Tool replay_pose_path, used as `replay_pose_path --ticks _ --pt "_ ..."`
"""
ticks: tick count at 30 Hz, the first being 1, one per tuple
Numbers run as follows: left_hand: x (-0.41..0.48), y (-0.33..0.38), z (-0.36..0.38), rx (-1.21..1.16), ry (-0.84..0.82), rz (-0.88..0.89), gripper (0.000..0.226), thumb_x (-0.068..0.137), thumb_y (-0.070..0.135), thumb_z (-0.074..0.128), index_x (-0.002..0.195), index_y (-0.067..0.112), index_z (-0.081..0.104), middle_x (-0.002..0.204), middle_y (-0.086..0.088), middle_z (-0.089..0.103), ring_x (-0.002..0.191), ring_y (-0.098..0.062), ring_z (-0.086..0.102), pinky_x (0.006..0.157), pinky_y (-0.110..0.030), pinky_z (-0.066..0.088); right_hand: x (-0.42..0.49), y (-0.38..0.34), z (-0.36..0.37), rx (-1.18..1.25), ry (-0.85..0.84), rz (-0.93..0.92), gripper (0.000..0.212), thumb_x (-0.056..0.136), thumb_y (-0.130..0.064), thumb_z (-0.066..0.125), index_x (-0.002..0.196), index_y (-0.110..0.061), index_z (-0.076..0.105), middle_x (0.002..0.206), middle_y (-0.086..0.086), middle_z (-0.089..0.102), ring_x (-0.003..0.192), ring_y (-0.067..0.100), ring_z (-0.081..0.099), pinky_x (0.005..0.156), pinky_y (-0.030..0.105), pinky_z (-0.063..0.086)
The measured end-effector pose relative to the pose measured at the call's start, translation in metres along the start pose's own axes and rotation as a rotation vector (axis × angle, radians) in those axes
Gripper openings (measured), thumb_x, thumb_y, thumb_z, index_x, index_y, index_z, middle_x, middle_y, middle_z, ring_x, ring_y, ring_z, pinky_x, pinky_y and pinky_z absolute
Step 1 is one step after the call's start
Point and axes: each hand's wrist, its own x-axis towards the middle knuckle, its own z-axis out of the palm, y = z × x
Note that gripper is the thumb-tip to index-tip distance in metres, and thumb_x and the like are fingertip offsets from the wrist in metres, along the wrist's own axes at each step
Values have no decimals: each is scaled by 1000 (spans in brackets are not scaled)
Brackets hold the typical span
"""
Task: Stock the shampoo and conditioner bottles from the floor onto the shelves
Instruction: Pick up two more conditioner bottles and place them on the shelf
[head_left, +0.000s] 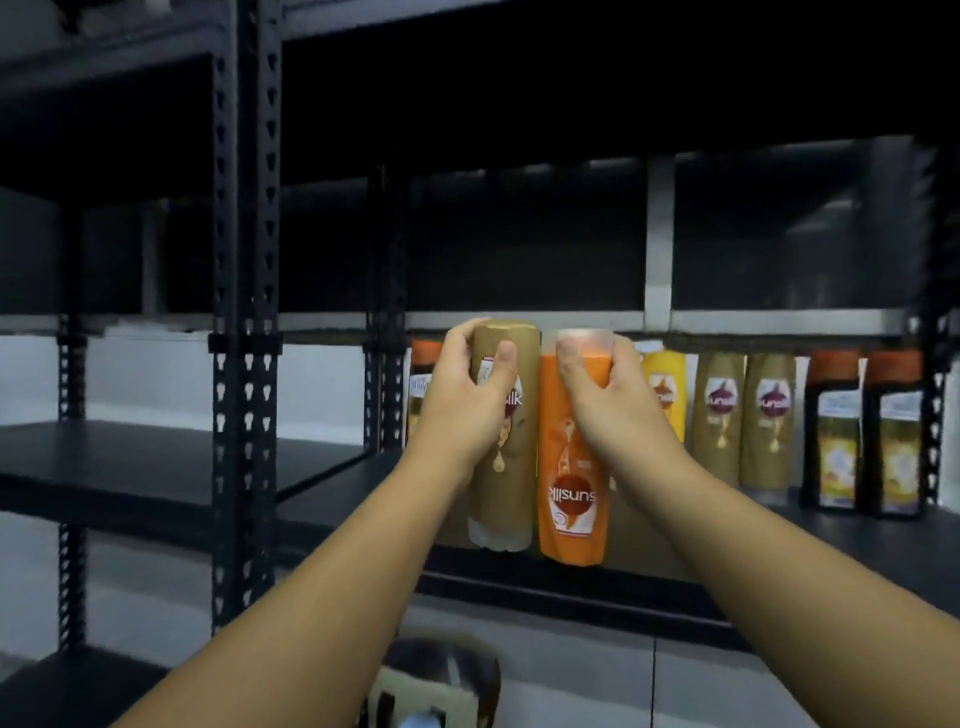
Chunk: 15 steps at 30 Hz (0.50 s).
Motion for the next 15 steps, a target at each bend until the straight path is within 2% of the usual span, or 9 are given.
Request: replay_pose_path --ticks 3,7,9,12,15 --pt "17 -14 10 27 -53 -43 30 100 51 56 129 50 48 128 13 63 116 -15 65 95 -49 58 18 11 0 -20 4 23 32 99 -56 49 121 -35 41 106 -9 59 96 10 63 70 28 54" --pt "26 -36 19 5 -50 -155 40 91 61 57 129 52 47 128 13 64 117 -19 65 97 -52 56 29 34 1 -75 -2 65 56 97 -59 49 144 -34 32 126 -4 55 113 18 60 82 34 56" --pt "30 -47 21 6 -49 -169 42 93 60 56 133 52 44 130 14 62 120 -17 62 99 -51 55 34 43 2 -77 -8 67 63 95 -62 51 147 -35 28 130 -2 56 113 18 61 85 37 58" --pt "31 -58 19 24 -110 -163 53 98 52 60 145 50 34 131 15 59 122 -13 59 99 -46 55 37 59 -2 -162 -115 82 72 91 -56 63 147 -37 22 126 -2 56 110 19 62 89 41 58" --pt "16 -76 13 94 -307 -211 81 93 32 74 150 51 20 134 14 57 124 -10 58 103 -42 53 29 90 -10 -214 -287 193 89 86 -40 77 149 -40 13 129 -6 53 115 18 59 98 42 52"
